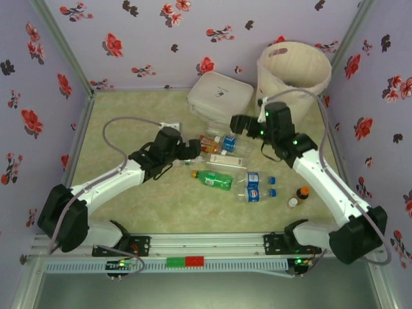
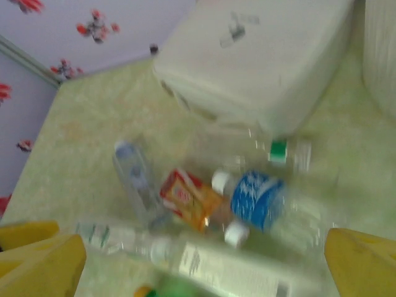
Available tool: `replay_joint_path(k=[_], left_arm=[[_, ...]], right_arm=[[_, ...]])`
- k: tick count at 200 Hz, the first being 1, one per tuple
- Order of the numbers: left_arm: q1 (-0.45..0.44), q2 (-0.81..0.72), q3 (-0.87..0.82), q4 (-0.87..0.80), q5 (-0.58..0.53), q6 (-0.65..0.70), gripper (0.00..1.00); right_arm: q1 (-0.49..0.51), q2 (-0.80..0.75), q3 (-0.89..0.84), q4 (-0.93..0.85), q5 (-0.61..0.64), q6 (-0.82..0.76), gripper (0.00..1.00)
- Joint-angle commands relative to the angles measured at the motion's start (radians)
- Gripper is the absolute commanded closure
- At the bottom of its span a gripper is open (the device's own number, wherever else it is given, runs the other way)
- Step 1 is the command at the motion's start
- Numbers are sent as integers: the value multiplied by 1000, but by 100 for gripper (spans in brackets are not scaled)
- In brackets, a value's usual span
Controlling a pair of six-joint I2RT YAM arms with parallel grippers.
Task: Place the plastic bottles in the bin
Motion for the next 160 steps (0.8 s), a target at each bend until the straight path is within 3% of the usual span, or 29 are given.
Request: replay_joint_path(k=[1, 52, 76, 107, 160], left_arm=[[20, -45, -50, 60, 3, 9, 0], [30, -43, -98, 127, 3, -16, 0], [33, -20, -127, 173, 3, -39, 0], [43, 12, -150, 210, 5, -60, 0], [51, -19, -230, 288, 5, -95, 0]], right_arm=[[40, -104, -123, -124, 80, 168, 0], [130, -321, -318, -273, 155, 463, 0], [135, -413, -372, -296, 79, 558, 0], [149, -432, -409, -397, 1, 673, 4], [197, -465, -558, -298, -5, 931, 10]])
